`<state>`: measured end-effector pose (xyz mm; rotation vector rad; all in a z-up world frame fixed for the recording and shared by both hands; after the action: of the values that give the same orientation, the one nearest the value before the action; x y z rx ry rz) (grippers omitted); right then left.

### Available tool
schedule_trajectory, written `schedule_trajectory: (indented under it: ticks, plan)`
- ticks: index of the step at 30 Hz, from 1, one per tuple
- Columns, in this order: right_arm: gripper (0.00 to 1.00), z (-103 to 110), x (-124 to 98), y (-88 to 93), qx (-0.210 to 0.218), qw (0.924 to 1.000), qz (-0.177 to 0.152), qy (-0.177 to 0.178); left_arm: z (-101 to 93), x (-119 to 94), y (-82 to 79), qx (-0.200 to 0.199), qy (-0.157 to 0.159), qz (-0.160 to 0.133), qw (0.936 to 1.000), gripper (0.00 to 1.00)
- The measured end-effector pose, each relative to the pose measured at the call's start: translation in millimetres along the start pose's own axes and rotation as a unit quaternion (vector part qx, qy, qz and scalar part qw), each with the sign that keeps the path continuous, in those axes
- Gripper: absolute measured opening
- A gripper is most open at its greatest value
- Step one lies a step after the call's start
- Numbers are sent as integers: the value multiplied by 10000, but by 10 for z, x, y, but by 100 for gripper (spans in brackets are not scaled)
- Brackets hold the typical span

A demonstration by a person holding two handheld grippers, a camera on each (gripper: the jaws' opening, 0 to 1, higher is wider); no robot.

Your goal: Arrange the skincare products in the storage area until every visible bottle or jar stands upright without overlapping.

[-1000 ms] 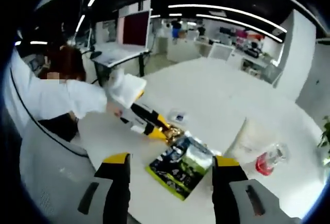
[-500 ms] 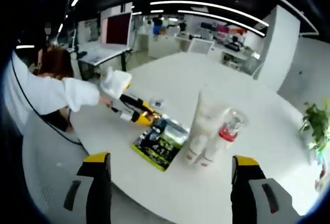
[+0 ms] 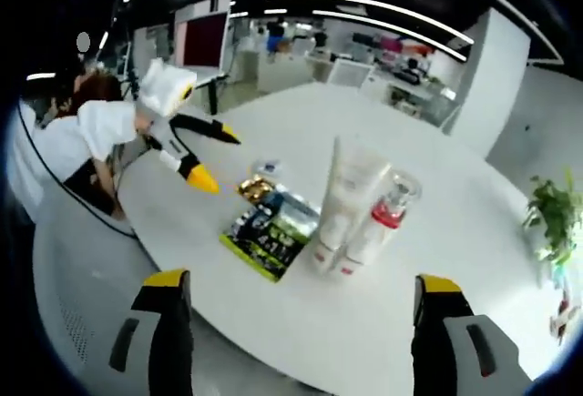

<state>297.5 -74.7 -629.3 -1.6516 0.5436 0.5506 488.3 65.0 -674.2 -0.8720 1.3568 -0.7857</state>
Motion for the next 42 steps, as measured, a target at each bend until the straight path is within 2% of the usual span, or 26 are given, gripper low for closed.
schedule_trajectory:
  ticks: [5,8,10,13,15,19,25,31,35,40,42]
  plan:
    - [100,-25,1,17,-44,10000,22,-21,-133,-190,-151,213,-9,-158,9996,92]
    - [100,-33,10,1,-54,10000,-29,-46,-233,-261,-192,353,19,-122,9993,95]
    - [100,-55,15,0,-105,9999,-23,-21,-291,-301,-220,320,29,-116,9994,99]
    - [100,-88,12,19,-150,9999,-3,4,-373,-359,-272,142,70,-223,9996,99]
    - [100,-119,4,34,-35,10000,-51,21,-415,-395,-293,30,60,-288,9996,99]
    - [100,-142,-23,85,-12,10000,3,53,-409,-457,-254,-47,-172,-194,9997,99]
    - [100,-129,-74,101,-33,10000,7,-49,-467,-540,-228,-219,-309,-184,9991,99]
    - [100,-141,-96,27,-166,9997,-97,-141,-527,-545,-210,-276,-454,-161,9985,99]
    - [100,-153,-86,-25,-149,9993,-193,-292,-574,-496,-172,-210,-426,-171,9987,99]
    - [100,-162,-29,18,-223,9990,-76,-384,-586,-470,-132,-367,-486,-86,9981,99]
    - [100,-168,-20,16,-233,9988,-71,-419,-560,-470,-135,-426,-605,-96,9972,99]
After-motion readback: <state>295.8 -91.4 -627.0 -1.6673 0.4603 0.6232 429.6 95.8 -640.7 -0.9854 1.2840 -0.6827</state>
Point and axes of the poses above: the point that each gripper's makers call its tool centre point, and the gripper's own axes: x roughly forward along the fingers, z roughly to its left, y roughly out of its underside, the point moved 3 cm from there along -x, roughly backward along the fingers, and after that the axes turned 5 degrees about -z, right-handed, at the moved point
